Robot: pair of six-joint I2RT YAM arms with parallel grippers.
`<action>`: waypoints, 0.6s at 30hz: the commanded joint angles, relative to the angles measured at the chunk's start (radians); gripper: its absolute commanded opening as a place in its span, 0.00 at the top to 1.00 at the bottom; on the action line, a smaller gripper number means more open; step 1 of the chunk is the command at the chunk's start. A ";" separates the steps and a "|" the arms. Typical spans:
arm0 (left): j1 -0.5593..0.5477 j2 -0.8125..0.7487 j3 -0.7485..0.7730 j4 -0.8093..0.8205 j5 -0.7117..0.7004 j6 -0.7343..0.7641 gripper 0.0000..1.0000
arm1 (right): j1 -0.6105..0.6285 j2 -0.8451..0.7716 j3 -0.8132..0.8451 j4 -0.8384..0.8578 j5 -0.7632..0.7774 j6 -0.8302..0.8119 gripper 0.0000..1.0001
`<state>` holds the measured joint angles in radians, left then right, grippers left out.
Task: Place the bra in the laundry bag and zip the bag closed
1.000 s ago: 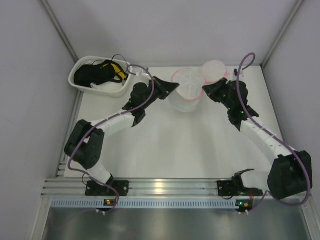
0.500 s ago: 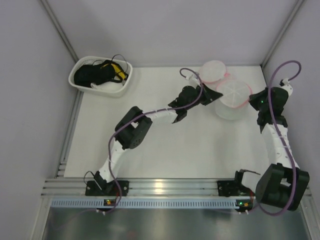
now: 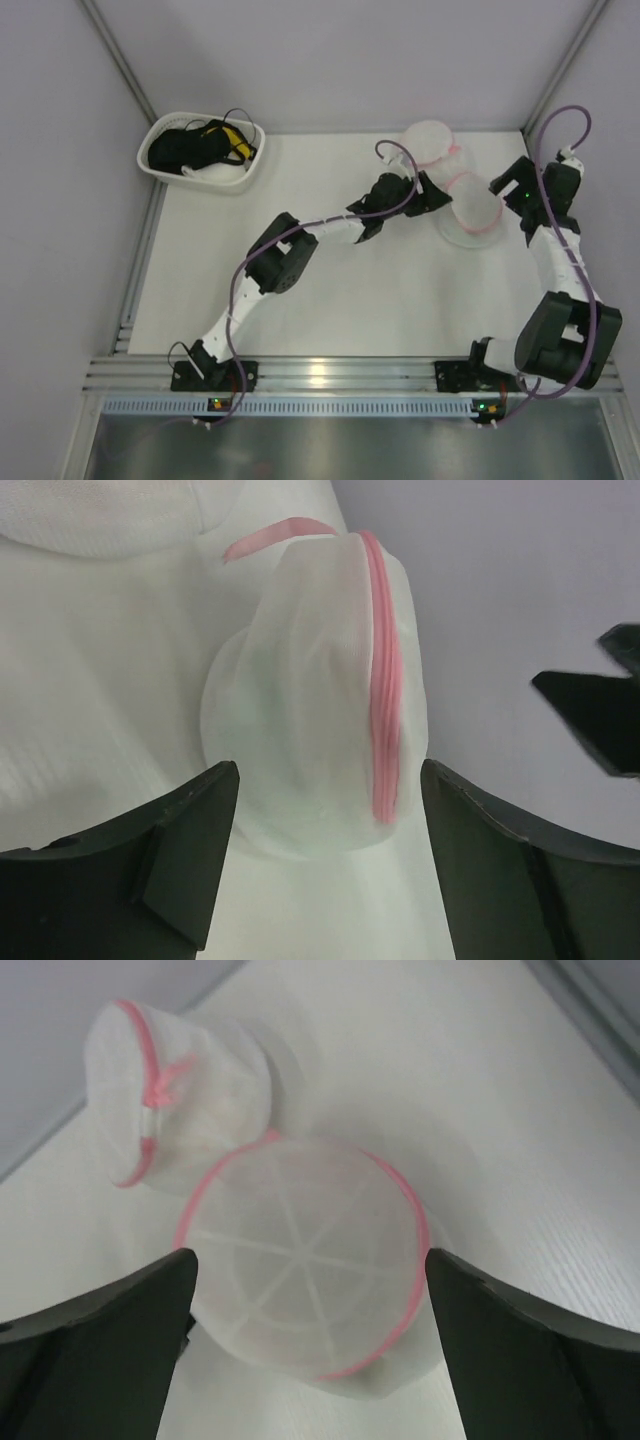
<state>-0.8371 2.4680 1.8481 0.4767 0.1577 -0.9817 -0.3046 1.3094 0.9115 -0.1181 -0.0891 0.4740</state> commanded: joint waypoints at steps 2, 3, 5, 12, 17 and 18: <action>0.036 -0.258 -0.054 -0.110 0.051 0.148 0.17 | -0.010 -0.104 0.225 -0.134 -0.069 -0.107 0.01; 0.042 -0.295 -0.073 -0.134 0.057 0.170 0.10 | -0.008 -0.110 0.256 -0.165 -0.083 -0.110 0.00; 0.067 -0.421 -0.127 -0.209 0.062 0.253 0.02 | -0.007 -0.136 0.319 -0.224 -0.122 -0.120 0.01; 0.216 -0.917 -0.553 -0.347 0.030 0.365 0.02 | 0.171 -0.243 0.328 -0.268 -0.147 -0.193 0.01; 0.296 -1.300 -0.775 -0.639 -0.158 0.531 0.02 | 0.361 -0.387 0.123 -0.135 -0.098 -0.195 0.01; 0.299 -1.354 -0.814 -0.659 -0.200 0.535 0.02 | 0.383 -0.413 0.078 -0.102 -0.116 -0.189 0.01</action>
<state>-0.5266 1.2434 1.1515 0.0269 0.0727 -0.5655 0.0135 0.9695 1.0954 -0.2916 -0.1963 0.3038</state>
